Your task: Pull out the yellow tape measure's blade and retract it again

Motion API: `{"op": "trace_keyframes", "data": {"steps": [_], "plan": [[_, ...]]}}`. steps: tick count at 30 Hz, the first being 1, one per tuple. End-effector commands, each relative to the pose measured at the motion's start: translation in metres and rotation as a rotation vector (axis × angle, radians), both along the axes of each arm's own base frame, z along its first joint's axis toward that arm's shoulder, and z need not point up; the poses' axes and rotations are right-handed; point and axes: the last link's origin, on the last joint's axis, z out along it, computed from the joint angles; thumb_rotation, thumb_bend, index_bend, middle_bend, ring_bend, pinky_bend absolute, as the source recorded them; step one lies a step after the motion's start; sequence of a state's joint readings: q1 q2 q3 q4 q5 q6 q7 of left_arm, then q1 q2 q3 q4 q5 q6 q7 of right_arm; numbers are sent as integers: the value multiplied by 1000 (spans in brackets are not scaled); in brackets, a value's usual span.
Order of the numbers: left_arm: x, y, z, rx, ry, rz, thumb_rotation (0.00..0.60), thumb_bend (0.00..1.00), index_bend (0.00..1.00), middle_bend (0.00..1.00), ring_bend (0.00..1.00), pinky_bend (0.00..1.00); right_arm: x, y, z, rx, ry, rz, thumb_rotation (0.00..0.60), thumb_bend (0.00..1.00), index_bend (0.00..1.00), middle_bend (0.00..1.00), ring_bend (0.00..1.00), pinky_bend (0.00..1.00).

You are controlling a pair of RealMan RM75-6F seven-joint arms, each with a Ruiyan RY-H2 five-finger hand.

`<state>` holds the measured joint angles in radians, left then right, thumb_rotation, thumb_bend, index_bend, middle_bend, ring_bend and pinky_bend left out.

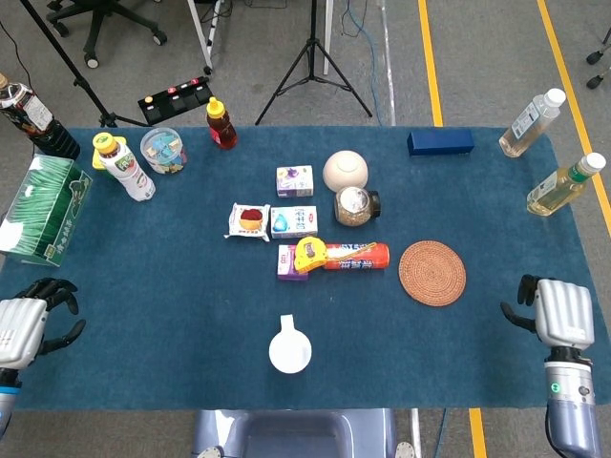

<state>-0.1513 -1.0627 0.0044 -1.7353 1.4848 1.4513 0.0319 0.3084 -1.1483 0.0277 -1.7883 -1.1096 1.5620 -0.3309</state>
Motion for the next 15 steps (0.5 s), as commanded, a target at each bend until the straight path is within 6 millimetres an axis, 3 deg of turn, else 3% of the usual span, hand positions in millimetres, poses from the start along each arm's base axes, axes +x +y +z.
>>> {"op": "trace_keyframes", "data": {"steps": [1,15], "plan": [[1,-2,1,10,-6,-2,600,278,554,363,251,418,-1,11,2,-14,0,-4,507,259,683,668,628,679],[5,-10,-1,-2,2,-5,600,278,553,363,251,418,-2,27,4,-20,-16,1,509,258,684,668,623,674]]}}
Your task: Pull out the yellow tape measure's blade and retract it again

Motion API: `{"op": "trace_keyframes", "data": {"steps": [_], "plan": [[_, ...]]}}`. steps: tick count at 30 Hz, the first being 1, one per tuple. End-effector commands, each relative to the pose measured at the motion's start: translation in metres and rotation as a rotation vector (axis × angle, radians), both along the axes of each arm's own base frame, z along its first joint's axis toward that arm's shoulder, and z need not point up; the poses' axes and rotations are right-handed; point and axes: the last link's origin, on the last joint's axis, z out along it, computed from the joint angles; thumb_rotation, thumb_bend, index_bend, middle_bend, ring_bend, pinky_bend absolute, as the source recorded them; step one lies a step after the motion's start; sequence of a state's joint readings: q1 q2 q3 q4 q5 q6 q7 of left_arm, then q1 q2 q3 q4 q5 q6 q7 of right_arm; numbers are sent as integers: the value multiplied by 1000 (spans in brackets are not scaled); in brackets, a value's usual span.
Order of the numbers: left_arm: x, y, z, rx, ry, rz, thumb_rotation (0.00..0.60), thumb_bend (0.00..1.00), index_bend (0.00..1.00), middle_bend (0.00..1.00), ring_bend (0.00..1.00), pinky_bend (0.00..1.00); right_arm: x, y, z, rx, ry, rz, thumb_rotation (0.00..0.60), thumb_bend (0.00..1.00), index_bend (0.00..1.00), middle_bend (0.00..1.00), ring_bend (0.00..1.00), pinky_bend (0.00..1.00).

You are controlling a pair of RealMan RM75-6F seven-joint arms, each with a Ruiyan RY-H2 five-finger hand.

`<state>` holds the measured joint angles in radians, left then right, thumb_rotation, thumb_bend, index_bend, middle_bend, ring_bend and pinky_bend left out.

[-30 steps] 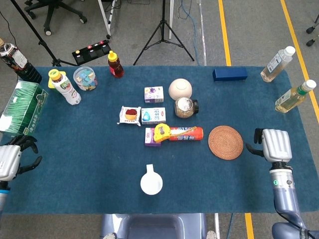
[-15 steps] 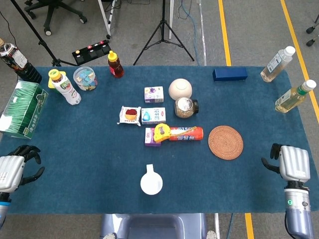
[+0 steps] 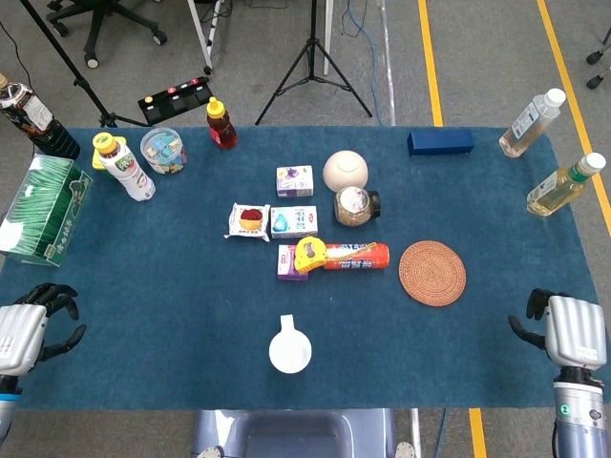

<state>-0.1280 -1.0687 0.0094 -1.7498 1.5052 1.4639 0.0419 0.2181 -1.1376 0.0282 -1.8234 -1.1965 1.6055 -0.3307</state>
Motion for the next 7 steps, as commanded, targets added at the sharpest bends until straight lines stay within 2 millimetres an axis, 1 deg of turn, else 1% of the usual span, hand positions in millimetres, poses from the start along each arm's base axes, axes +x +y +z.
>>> {"op": "trace_keyframes", "data": {"steps": [1,7], "plan": [[3,-3,3,2,15,-5,600,278,553,363,250,417,-3,1,0,1,-8,-3,508,258,684,668,621,673],[4,-3,8,12,16,0,600,276,553,363,250,413,-4,2,-1,-5,-20,1,511,259,683,668,619,672]]}}
